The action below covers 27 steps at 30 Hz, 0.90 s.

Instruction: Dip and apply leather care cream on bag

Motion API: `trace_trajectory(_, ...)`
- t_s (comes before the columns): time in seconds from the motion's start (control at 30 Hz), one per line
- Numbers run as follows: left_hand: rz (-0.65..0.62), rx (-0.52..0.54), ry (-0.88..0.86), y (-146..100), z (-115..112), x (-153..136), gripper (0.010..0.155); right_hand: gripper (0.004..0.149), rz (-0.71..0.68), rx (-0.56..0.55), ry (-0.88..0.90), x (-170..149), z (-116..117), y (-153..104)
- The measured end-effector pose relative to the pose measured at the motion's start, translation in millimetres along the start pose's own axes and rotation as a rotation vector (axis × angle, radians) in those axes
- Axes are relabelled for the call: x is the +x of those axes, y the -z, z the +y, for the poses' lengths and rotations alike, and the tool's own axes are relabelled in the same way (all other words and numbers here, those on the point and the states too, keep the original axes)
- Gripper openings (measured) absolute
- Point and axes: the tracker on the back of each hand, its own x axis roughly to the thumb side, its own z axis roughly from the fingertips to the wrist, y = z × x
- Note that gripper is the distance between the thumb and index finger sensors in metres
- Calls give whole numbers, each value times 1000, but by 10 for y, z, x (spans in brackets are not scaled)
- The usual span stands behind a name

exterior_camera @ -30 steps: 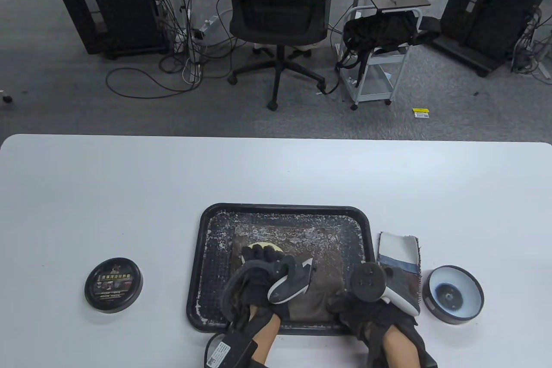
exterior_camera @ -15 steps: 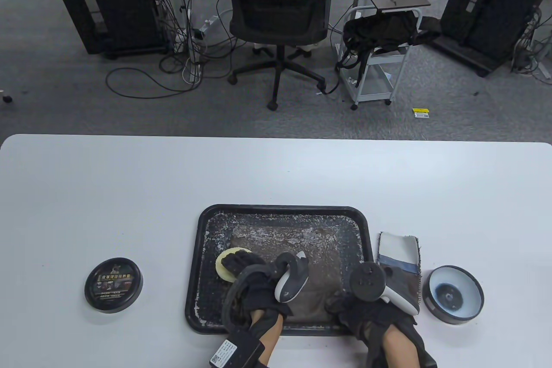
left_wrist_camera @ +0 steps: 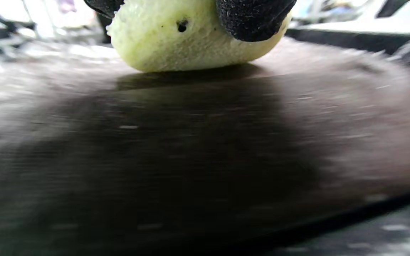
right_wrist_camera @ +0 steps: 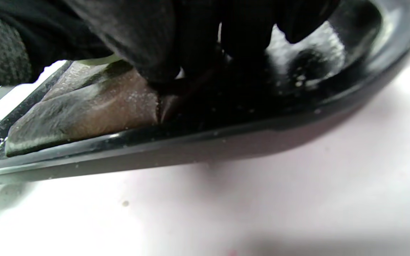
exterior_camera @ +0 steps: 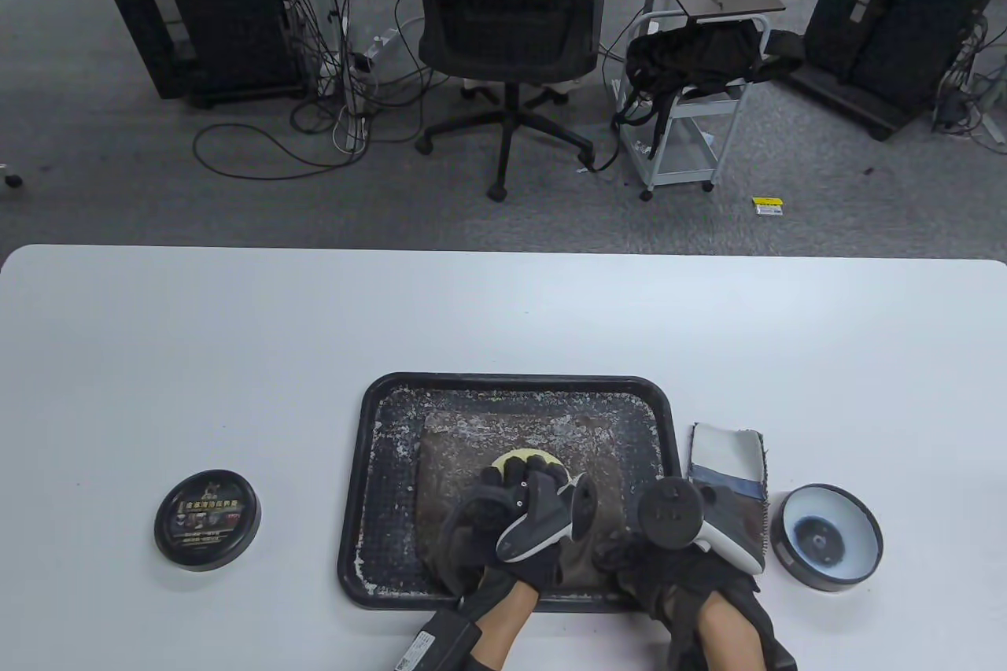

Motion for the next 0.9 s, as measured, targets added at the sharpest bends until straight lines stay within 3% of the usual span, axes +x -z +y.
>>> trace_trajectory(0.13,-95,5,-116,25,-10,118,55,48,-1,2,0,1,1,2)
trace_trajectory(0.2,-224,-28,-191,45,-41,190,55,48,-2,0,0,0,2,2)
trace_trajectory(0.27,-273,-57,-231,51,-73,247,55,46,1,-1,3,-4,6,1)
trace_trajectory(0.7,-271,-17,86,-14,-37,319,54,45,31,-3,9,-4,7,0)
trace_trajectory(0.9,-240,-49,191,-25,-44,239,53,45,61,-11,-22,29,1,6)
